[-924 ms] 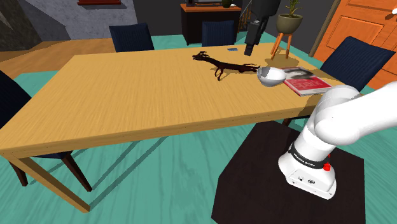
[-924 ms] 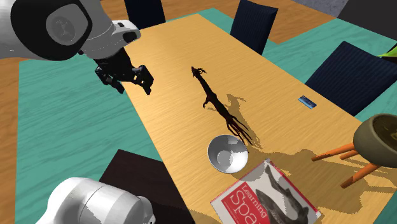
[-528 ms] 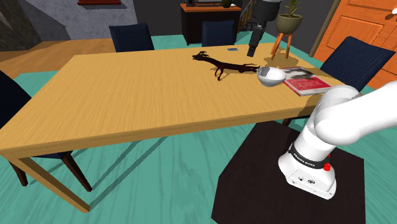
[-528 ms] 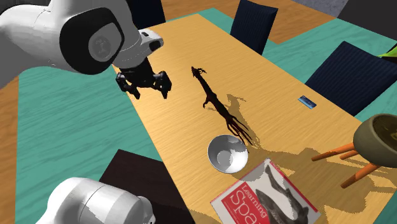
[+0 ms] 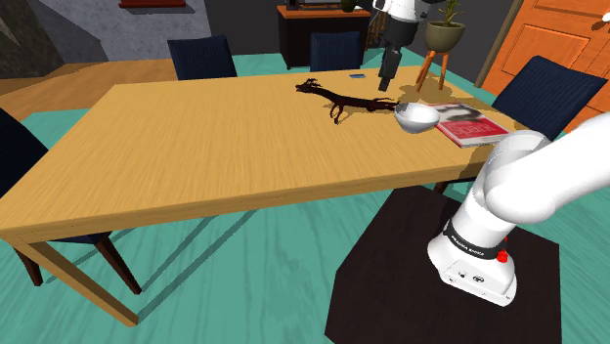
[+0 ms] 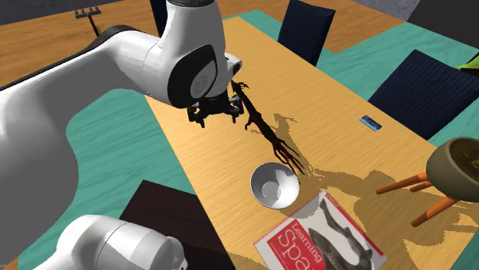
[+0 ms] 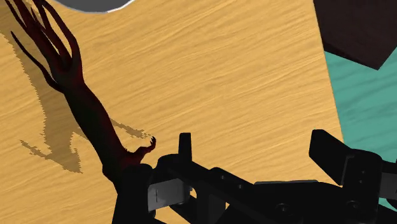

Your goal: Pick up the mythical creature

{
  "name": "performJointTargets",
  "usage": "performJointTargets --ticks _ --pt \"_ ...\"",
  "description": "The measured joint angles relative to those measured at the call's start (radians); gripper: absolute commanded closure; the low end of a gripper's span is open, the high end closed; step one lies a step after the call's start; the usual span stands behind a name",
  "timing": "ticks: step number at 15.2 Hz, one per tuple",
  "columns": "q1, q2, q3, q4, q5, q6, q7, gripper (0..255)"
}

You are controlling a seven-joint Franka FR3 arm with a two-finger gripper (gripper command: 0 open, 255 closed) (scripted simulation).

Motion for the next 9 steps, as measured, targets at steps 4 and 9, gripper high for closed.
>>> performJointTargets --ticks 4,9 --pt "0.033 0.119 -0.121 0.040 0.003 0.085 -0.182 0" --pt "0.092 0.299 -0.268 0.122 0.063 0.172 -0.428 0"
